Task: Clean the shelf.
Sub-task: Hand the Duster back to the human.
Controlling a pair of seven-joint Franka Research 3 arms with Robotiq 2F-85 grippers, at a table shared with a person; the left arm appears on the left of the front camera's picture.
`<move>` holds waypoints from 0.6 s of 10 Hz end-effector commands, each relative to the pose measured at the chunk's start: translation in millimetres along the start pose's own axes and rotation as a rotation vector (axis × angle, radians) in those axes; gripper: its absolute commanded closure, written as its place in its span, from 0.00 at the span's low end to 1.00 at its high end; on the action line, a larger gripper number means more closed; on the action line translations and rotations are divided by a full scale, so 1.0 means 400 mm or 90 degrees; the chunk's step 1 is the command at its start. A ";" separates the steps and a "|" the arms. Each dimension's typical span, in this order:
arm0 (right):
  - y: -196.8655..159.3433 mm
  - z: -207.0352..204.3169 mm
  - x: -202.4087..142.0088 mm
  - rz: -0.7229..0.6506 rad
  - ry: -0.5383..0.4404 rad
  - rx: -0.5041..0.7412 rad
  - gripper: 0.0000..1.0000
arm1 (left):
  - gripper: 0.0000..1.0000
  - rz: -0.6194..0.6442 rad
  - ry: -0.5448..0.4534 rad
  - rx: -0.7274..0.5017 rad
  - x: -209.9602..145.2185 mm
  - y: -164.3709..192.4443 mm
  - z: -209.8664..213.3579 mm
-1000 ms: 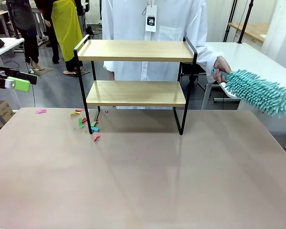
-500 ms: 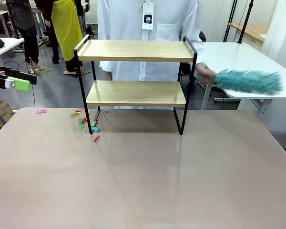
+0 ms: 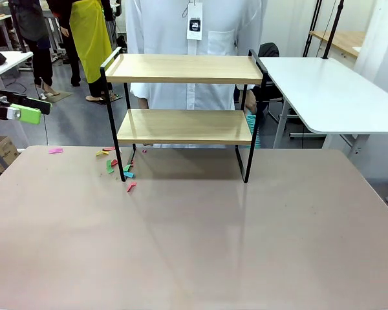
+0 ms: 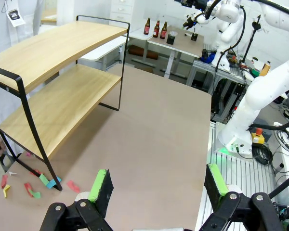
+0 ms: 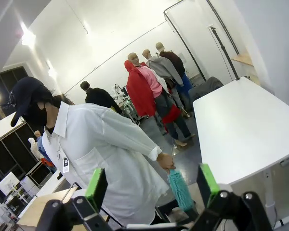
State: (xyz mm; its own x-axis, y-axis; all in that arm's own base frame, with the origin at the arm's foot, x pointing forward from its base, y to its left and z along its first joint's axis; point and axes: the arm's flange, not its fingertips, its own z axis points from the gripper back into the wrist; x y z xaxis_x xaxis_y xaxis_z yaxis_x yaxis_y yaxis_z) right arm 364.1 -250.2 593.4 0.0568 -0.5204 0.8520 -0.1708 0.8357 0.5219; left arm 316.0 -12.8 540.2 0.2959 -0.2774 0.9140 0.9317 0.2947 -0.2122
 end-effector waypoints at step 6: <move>0.003 0.008 -0.010 0.011 0.001 -0.006 0.00 | 0.00 0.001 -0.017 -0.005 0.008 -0.002 -0.001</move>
State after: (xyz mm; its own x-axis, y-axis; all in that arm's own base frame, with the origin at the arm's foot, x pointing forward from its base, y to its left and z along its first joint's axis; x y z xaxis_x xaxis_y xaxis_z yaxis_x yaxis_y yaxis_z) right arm 364.1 -250.2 593.3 0.0569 -0.5205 0.8520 -0.1707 0.8357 0.5219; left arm 316.0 -12.8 540.2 0.2959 -0.2774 0.9140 0.9317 0.2947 -0.2122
